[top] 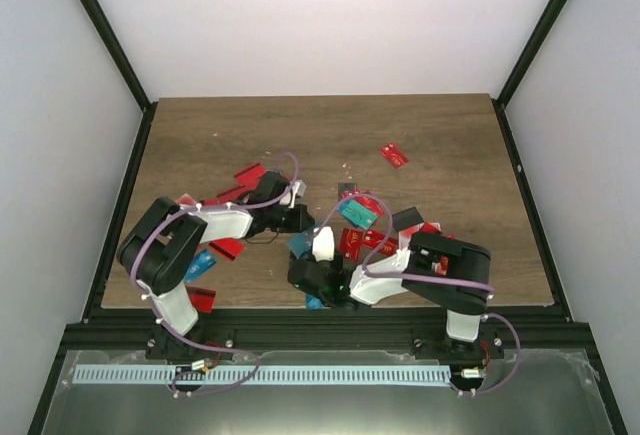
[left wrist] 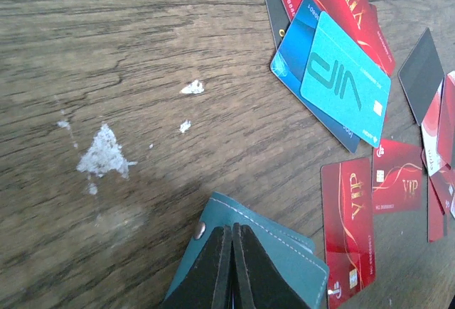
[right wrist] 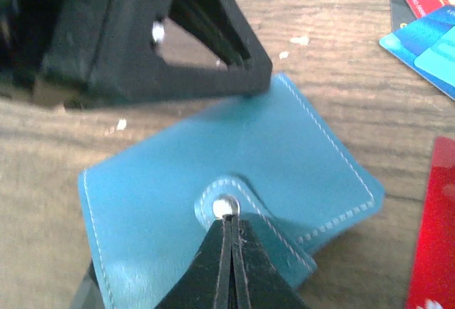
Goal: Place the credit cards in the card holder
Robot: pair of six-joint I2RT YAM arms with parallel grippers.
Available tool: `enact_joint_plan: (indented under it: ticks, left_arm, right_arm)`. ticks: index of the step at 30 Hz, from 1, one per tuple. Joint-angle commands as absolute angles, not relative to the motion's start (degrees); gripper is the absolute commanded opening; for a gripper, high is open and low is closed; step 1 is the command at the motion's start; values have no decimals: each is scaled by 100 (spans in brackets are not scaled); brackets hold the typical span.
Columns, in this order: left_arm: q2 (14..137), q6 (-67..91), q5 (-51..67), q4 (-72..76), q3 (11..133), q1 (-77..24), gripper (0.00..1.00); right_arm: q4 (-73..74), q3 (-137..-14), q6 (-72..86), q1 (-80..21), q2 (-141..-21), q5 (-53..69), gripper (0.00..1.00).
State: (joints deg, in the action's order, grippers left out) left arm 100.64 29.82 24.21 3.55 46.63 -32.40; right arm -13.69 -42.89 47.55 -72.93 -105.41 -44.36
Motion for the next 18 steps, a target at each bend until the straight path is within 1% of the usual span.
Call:
enact_joint_plan:
  ticks: [1, 3, 5, 6, 8, 9, 11, 13, 14, 15, 18]
  left_arm:
    - [9695, 2990, 2116, 68, 4543, -3208, 4]
    - [9460, 2938, 1990, -103, 4629, -3198, 6]
    - [9211, 2852, 1820, -360, 4785, -3184, 11]
    - [9071, 2791, 1722, -495, 4869, -3173, 15]
    - [8804, 2689, 1495, -790, 5037, -3142, 24]
    - [8665, 2637, 1380, -912, 5127, -3117, 30]
    - [8383, 2537, 1086, -1154, 5276, -3051, 46]
    - [8065, 2477, 666, -1306, 5341, -2952, 56]
    - [7902, 2456, 392, -1354, 5331, -2886, 64]
    - [7720, 2453, 59, -1394, 5297, -2822, 72]
    - [7169, 2380, -1160, -1363, 5014, -2558, 89]
  right_arm:
    - [164, -3823, 4434, -7410, -10317, -3543, 1]
    - [292, -3990, 4130, -7280, -9838, -3453, 2]
    - [403, -4205, 3769, -7104, -9319, -3325, 12]
    - [460, -4310, 3608, -6981, -9076, -3230, 18]
    - [502, -4532, 3237, -6763, -8615, -3092, 35]
    - [543, -4668, 3077, -6646, -8437, -3025, 45]
    - [646, -4916, 2774, -6320, -8106, -2888, 62]
    - [659, -5056, 2557, -5902, -7807, -2690, 78]
    - [682, -5107, 2453, -5620, -7706, -2508, 97]
    - [775, -5171, 2430, -5360, -7632, -2409, 100]
    - [907, -5198, 2341, -4572, -7493, -2455, 100]
